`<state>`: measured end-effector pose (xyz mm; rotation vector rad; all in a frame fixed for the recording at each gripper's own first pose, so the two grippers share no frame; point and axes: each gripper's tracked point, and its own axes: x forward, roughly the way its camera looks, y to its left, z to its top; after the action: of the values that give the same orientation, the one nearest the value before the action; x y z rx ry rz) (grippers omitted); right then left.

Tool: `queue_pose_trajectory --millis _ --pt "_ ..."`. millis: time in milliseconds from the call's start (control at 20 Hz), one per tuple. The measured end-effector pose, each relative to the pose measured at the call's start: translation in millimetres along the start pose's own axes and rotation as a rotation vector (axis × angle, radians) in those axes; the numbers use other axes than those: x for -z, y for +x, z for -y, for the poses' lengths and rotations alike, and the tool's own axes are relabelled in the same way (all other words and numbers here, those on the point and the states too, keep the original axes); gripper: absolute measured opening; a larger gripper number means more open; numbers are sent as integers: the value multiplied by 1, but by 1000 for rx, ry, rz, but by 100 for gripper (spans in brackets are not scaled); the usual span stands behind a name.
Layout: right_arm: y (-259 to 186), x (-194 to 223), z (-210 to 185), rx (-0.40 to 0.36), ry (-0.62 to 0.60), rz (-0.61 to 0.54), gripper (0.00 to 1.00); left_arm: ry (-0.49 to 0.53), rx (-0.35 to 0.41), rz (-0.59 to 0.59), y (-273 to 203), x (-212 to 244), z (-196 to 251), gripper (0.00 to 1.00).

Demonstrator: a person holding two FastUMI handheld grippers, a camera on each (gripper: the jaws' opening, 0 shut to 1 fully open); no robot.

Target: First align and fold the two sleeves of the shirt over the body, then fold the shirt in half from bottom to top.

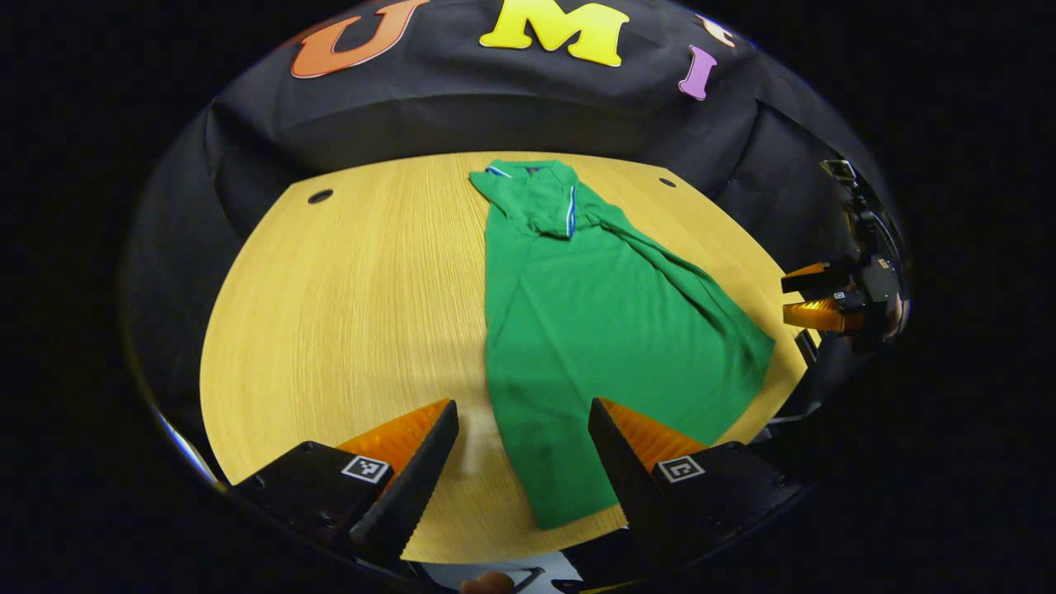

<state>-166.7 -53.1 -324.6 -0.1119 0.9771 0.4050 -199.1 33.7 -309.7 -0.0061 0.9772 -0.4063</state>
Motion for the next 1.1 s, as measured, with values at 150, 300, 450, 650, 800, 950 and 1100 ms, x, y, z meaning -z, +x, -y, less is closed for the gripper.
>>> queue_pose_trajectory --millis 150,300,450,650,800,950,1100 --pt "6 14 -1 10 3 -22 95 -33 12 -36 2 23 16 100" --pt "18 22 -5 10 -14 -41 95 -44 21 -74 9 37 28 100" --pt "26 32 -7 12 -35 -47 95 -13 -4 -111 15 53 28 100" --pt "45 50 -7 13 -58 -92 94 48 -40 -133 22 60 24 100" --pt "49 60 -7 3 -63 -101 96 120 -79 -132 20 67 24 100" --pt "49 62 -6 -3 -74 -105 96 118 -92 -119 22 66 25 100" --pt "51 60 -11 -14 -85 -107 70 127 -85 -120 24 65 28 99"
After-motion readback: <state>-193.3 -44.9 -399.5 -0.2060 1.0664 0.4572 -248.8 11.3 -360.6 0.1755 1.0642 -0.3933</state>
